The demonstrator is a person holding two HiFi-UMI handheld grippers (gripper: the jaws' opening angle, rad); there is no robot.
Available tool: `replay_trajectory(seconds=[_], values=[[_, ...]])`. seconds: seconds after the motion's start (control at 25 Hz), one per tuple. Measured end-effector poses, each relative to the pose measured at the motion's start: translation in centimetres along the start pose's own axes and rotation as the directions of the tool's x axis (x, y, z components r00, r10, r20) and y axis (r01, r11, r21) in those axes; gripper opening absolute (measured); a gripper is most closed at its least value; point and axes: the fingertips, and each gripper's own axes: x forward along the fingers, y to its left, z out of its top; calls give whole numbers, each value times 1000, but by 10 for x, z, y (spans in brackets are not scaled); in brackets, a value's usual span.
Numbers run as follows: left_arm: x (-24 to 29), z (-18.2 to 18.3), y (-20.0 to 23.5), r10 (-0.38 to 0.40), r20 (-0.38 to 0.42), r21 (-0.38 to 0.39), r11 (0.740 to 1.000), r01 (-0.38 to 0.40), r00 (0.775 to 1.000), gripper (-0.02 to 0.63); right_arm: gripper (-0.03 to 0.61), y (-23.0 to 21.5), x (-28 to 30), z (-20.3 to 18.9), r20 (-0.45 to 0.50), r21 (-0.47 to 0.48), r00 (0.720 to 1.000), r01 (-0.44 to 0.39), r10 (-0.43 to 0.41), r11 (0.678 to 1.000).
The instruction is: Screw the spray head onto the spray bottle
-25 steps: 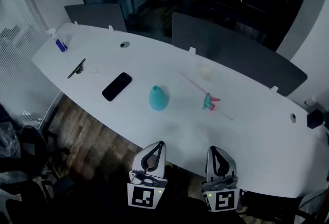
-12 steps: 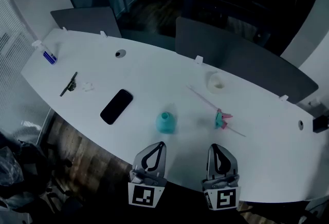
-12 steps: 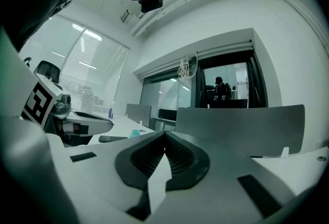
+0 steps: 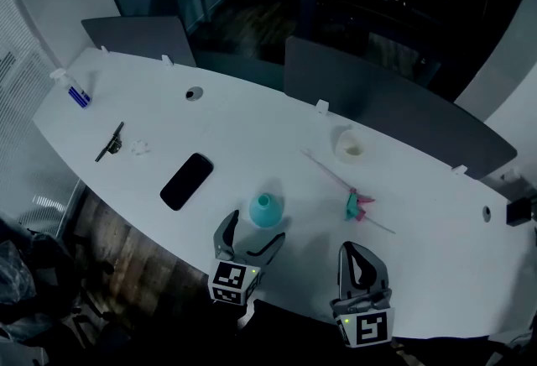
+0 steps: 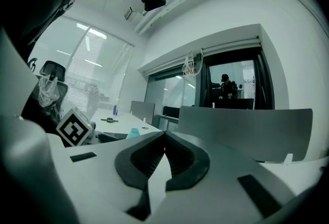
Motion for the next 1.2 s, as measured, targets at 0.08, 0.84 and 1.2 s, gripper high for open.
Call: replay_trajectory(seconds=[0.08, 0.84, 1.2], values=[[20, -4, -1, -32, -20, -12, 999, 32, 999, 484, 5, -8, -1, 1, 12, -18, 1000, 10, -9, 1000], [33, -20, -116, -322, -88, 140, 933, 332, 943, 342, 5, -101, -23, -30, -135, -72, 984, 108, -117, 992], [34, -24, -137, -379, -108, 193, 899, 393, 919, 342, 5, -110, 13, -27, -237, -150, 969, -110, 72, 983]])
